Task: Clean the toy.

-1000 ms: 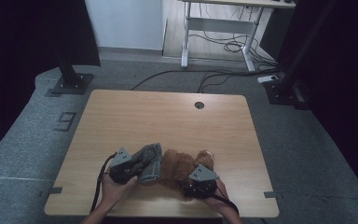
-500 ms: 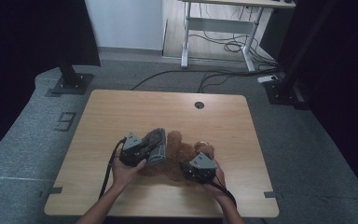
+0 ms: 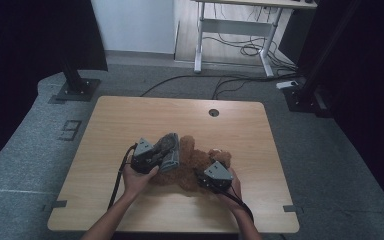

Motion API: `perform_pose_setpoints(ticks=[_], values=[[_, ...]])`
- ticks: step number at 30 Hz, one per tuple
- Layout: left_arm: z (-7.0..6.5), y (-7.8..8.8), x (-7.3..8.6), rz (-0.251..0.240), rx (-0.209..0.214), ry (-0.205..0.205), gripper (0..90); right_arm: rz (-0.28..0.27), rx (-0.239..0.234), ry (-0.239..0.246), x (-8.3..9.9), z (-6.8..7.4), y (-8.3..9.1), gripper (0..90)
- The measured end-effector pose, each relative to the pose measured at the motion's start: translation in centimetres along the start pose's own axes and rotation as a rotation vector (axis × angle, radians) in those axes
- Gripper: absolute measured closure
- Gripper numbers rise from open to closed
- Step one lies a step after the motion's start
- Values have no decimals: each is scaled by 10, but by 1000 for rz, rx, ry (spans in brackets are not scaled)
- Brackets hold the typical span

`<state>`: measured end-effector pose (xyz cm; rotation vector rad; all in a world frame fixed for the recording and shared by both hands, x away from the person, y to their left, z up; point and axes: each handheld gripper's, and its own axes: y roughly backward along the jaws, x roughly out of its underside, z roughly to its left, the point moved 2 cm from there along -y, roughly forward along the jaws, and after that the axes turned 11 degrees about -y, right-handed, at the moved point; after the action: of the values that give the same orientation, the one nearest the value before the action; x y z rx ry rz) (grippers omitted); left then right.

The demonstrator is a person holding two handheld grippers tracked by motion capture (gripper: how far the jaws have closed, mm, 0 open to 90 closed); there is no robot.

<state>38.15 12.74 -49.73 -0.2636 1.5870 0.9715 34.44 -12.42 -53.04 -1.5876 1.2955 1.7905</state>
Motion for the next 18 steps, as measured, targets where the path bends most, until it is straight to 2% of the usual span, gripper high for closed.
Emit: perform_pose_setpoints(ticks=[2, 4, 5, 8, 10, 11, 13, 15, 18], values=[[1, 7, -2, 9, 38, 31, 767, -6, -9, 7, 2, 2, 6, 376], [3, 16, -11, 12, 81, 71, 759, -13, -9, 14, 6, 8, 13, 387], [3, 19, -17, 7, 85, 77, 755, -15, -6, 21, 8, 11, 17, 389], [-2, 20, -31, 15, 81, 68, 750, -24, -19, 33, 14, 17, 29, 382], [-10, 12, -31, 69, 97, 53, 750, -26, -22, 47, 16, 19, 37, 368], [-16, 9, -27, 85, 87, 30, 750, -26, -29, 44, 17, 20, 40, 353], [-20, 9, -20, 70, 78, 19, 753, -12, -55, 22, 16, 20, 48, 296], [-23, 16, -10, 43, 88, 20, 759, -4, -96, -16, 11, 16, 57, 270], [-28, 28, 4, 6, 89, 0, 762, -38, -153, -100, -5, 6, 74, 280]])
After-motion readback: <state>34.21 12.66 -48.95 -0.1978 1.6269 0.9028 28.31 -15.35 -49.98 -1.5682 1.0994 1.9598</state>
